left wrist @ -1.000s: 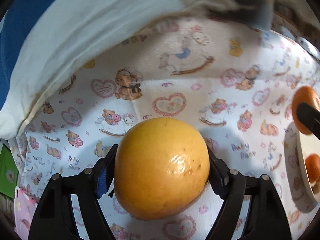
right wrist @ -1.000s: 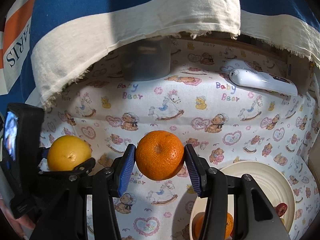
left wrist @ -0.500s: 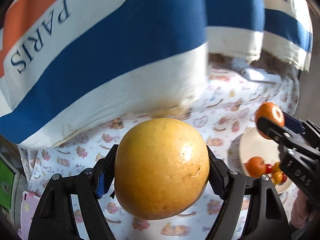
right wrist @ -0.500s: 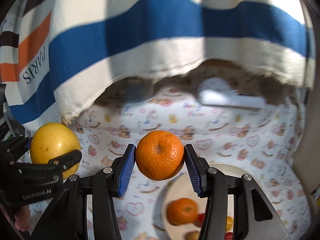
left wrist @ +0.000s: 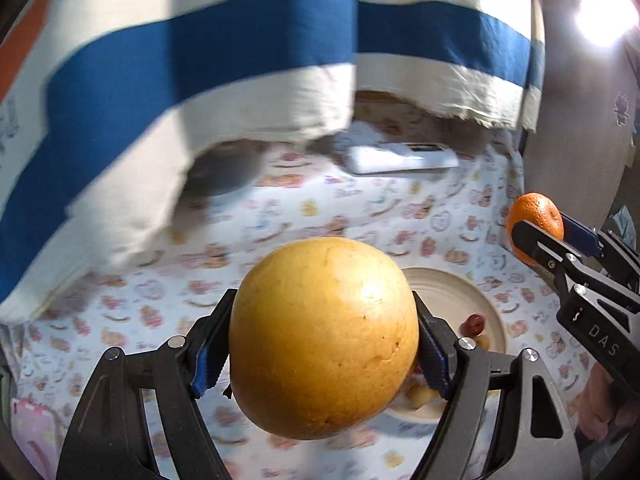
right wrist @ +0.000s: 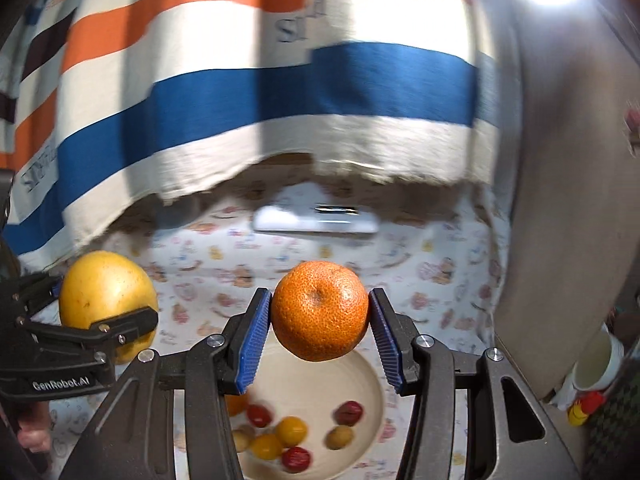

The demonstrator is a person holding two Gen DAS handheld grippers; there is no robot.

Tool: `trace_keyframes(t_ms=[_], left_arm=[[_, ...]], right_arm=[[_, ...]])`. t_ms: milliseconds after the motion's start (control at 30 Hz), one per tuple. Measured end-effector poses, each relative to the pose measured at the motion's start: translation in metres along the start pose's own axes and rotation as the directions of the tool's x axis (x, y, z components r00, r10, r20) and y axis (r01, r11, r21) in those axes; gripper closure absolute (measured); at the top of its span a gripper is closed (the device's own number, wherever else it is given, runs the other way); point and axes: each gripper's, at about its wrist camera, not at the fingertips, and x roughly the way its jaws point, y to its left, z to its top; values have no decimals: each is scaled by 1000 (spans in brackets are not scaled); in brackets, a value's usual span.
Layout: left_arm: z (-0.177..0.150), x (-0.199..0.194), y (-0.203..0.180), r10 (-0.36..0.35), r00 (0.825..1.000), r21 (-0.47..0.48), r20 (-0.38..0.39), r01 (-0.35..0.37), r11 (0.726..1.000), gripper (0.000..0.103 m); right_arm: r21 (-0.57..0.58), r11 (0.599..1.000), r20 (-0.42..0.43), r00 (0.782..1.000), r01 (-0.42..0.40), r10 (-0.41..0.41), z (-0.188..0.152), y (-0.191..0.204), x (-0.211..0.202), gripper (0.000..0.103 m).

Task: Organize fruits
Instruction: 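Carry the large yellow fruit and the mandarin over the plate with both tools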

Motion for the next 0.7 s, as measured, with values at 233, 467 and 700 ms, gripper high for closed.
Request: trace_keyframes(t_ms=[233,467,700], left_arm=[[6,34,-35,-56,997,36,-44,58,998,25],[16,70,-49,-77,996,11,-53,78,997,29],[6,113,-58,-91,985,-1,-145,92,996,32]], right_arm=[[158,987,-44,999,23,-17,-21,-45,26,52],[185,981,-107,994,53,-34,-33,-66,54,52],[189,979,-151,987,77,-49,-41,-71,70,52]])
